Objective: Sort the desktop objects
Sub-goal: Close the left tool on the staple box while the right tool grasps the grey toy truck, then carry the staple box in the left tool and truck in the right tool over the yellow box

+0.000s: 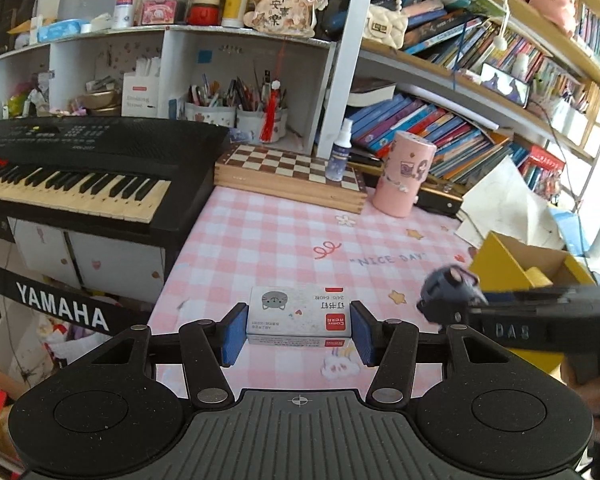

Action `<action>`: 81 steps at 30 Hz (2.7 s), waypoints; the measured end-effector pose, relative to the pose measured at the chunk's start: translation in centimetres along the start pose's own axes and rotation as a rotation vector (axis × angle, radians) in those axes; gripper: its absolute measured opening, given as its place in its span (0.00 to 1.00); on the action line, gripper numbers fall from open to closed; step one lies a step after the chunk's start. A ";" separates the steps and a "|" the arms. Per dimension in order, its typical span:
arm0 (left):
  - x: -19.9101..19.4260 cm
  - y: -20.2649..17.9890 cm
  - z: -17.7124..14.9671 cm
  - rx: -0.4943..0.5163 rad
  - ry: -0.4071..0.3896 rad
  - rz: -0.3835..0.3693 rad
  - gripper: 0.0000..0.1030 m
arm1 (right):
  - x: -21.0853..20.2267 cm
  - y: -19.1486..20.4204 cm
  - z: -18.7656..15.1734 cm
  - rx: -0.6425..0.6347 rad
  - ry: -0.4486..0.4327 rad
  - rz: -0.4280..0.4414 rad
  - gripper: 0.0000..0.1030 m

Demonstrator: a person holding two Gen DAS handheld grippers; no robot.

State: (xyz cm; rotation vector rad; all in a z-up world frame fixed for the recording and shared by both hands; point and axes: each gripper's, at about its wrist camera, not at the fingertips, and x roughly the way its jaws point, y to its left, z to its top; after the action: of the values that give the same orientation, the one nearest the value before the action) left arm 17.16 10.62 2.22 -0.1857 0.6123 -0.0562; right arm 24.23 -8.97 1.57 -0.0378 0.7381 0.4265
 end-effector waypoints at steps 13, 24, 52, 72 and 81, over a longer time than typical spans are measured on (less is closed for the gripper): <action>-5.9 -0.2 -3.8 0.051 0.002 -0.077 0.51 | -6.1 3.1 -5.7 0.050 -0.024 -0.066 0.41; -8.5 -0.8 -7.6 0.093 0.072 -0.161 0.51 | -9.9 4.5 -11.9 0.137 0.024 -0.128 0.41; -6.0 -12.6 -9.2 0.313 0.148 -0.474 0.51 | -18.3 -4.1 -17.5 0.398 -0.017 -0.412 0.41; -1.7 -21.2 -7.8 0.339 0.140 -0.450 0.51 | -18.0 -13.8 -15.3 0.378 -0.002 -0.387 0.41; 0.0 -25.7 -5.6 0.363 0.057 -0.423 0.51 | -18.6 -18.8 -12.8 0.314 -0.092 -0.396 0.41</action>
State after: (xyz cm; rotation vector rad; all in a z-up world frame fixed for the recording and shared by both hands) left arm 14.05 -15.50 2.62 0.0414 0.6009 -0.5788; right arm 11.02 -35.22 2.17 0.1285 0.6805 -0.0674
